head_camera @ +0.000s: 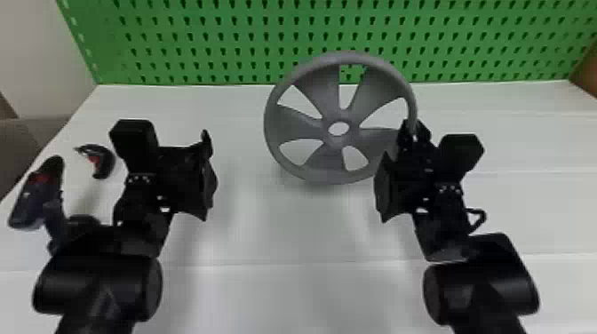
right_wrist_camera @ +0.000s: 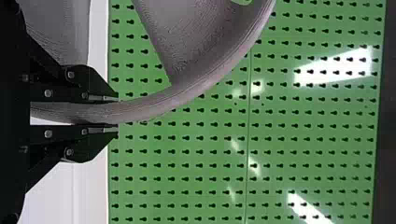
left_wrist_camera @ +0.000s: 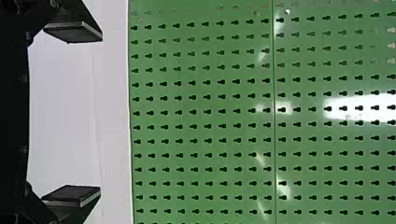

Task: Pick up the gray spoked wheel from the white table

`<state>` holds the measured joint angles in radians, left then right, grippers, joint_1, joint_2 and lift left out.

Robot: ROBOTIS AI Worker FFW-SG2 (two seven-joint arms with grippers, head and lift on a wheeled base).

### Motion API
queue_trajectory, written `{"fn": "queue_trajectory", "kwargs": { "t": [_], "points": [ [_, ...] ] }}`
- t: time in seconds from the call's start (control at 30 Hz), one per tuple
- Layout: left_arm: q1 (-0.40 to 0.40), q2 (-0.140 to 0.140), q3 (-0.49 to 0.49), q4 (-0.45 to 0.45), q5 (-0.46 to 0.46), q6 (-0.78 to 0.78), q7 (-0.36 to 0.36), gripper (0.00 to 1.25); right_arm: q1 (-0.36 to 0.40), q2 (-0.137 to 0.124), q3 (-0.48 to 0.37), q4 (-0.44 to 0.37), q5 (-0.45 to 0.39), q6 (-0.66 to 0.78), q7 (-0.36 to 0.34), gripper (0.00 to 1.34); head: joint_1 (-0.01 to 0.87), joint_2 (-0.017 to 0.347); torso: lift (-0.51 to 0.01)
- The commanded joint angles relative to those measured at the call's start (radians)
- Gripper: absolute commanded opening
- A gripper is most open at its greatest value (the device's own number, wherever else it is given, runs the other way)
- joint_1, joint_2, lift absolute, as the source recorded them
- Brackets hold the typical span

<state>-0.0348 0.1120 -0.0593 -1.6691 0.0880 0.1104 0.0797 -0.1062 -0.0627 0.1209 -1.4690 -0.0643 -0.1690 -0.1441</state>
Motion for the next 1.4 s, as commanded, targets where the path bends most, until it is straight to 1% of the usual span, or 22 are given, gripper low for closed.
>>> {"fn": "queue_trajectory", "kwargs": {
  "t": [0.0, 0.57, 0.9, 1.37],
  "points": [
    [0.001, 0.000, 0.003, 0.000, 0.004, 0.000, 0.000, 1.12, 0.003, 0.001, 0.019, 0.041, -0.025, -0.072, -0.032, 0.20, 0.767, 0.035, -0.107],
    [0.007, 0.000, 0.001, 0.000, 0.019, 0.000, -0.003, 1.12, 0.008, 0.004, 0.026, 0.045, -0.029, -0.064, -0.048, 0.20, 0.767, 0.035, -0.107],
    [0.003, 0.000, 0.019, 0.000, 0.022, 0.002, -0.080, 1.12, 0.000, 0.003, 0.037, 0.045, -0.035, -0.049, -0.048, 0.20, 0.767, 0.035, -0.107],
    [0.004, 0.000, 0.024, 0.000, 0.024, 0.000, -0.095, 1.12, -0.004, -0.002, 0.037, 0.045, -0.040, -0.043, -0.048, 0.20, 0.767, 0.035, -0.107]
  ]
}}
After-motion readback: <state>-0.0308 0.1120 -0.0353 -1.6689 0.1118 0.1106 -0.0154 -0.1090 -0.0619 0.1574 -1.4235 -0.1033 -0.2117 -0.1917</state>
